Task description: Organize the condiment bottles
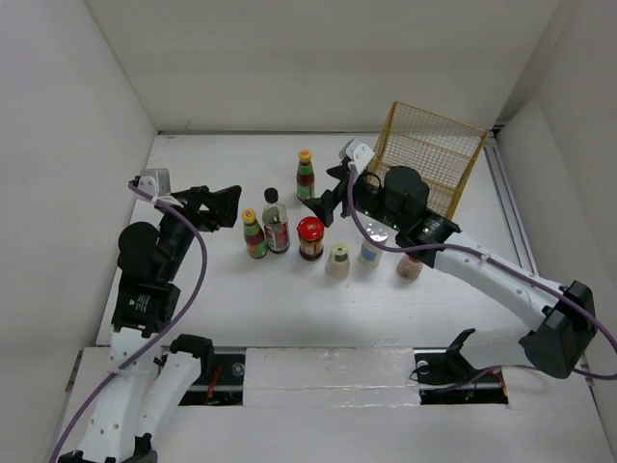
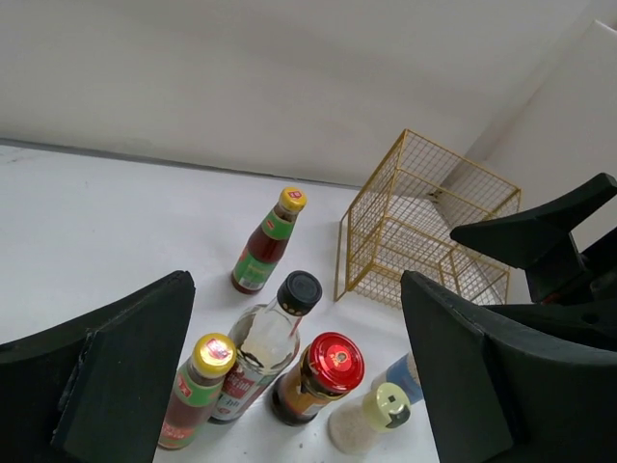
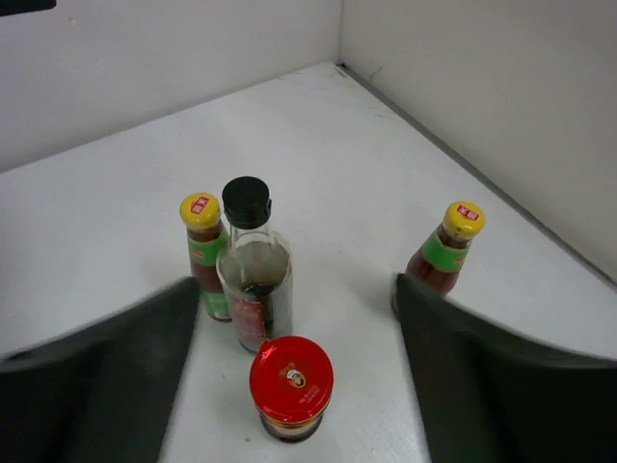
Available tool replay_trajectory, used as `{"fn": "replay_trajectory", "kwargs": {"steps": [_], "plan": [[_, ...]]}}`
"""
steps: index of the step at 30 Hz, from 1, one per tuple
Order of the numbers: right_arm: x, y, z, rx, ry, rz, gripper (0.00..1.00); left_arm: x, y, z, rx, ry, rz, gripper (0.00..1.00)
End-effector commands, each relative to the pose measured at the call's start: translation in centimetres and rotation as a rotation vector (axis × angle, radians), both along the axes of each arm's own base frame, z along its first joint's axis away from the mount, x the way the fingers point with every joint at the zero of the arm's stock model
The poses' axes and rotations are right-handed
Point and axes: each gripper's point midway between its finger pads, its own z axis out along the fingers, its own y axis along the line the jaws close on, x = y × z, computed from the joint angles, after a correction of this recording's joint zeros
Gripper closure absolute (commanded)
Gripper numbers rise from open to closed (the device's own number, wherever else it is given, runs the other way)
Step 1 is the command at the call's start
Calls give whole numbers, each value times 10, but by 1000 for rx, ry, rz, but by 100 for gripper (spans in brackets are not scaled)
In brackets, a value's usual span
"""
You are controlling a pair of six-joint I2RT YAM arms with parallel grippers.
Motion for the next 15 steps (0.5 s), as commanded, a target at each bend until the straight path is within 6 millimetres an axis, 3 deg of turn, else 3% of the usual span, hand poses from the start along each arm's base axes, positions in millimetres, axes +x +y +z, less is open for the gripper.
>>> {"fn": "replay_trajectory", "kwargs": {"steps": [1, 4, 6, 9, 12, 13, 14, 15], "plan": [[-11, 0, 25, 51, -66, 25, 10, -1, 3, 10, -3, -48, 16, 16], [-17, 4, 19, 43, -59, 65, 84, 2, 2, 3, 3, -19, 16, 16], [-18, 12, 14, 26, -40, 88, 100, 0, 3, 9, -1, -42, 16, 16], [-23, 18, 8, 14, -26, 99, 96, 3, 3, 6, -10, -28, 24, 17], [-23, 28, -5, -24, -23, 118, 44, 2, 5, 4, -11, -27, 33, 28], [-25, 32, -11, -54, -17, 129, 25, 2, 5, 4, -11, -27, 33, 35], [-25, 32, -11, -54, -17, 129, 20, 2, 5, 4, -11, -27, 33, 61], [-26, 36, -15, -66, -19, 132, 15, 3, 7, 4, -12, -27, 42, 75]]}}
